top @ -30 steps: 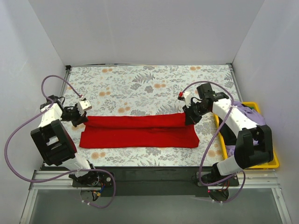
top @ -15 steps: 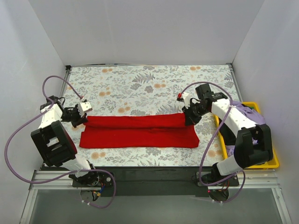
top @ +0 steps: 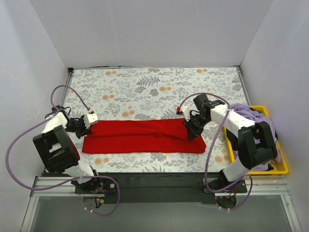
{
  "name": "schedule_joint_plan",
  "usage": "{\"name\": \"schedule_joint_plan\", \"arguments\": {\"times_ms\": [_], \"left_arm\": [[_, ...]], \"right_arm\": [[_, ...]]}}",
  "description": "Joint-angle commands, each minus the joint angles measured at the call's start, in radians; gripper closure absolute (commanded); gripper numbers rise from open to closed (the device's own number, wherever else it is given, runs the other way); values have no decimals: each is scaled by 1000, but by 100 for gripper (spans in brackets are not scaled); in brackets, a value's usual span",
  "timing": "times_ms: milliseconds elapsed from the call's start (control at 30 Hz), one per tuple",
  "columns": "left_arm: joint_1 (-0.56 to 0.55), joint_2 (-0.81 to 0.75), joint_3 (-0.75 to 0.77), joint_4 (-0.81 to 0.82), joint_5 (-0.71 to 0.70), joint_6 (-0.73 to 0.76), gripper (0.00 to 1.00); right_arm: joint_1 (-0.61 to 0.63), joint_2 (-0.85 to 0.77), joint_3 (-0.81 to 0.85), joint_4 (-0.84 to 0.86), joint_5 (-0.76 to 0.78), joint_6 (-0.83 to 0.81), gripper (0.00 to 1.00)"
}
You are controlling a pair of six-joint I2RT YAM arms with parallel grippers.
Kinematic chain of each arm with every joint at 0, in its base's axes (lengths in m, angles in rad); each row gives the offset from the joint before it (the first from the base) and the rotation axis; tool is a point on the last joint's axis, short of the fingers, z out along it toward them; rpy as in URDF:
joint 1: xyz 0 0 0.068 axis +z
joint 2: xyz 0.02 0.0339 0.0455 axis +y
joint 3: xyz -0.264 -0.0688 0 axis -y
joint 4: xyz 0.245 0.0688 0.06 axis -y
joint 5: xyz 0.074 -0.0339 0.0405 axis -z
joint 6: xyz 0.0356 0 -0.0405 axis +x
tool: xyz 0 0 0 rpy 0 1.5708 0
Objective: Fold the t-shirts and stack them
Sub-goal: Fold the tshirt
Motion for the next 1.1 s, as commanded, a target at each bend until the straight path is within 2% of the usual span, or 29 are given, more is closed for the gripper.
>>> {"name": "schedule_joint_plan", "arguments": {"times_ms": [0, 267, 367, 800, 967, 1067], "left_arm": [[5, -45, -4, 40, 10, 22, 100], [25, 9, 168, -36, 69, -32, 100], [29, 20, 185, -42, 70, -26, 100], [29, -3, 62, 30, 17, 28, 100], [31, 1, 22, 63, -14, 42, 94], [29, 9, 25, 41, -29, 57, 85]], "right_arm": [[3, -13, 24, -17, 15, -3, 99], [-2, -91, 98, -64, 24, 8, 99], [-2, -103, 98, -80, 19, 8, 99], [6, -39, 0, -47, 1, -9, 99], [24, -14, -14, -43, -16, -9, 99], [26, -7, -23, -50, -24, -21, 99]]}}
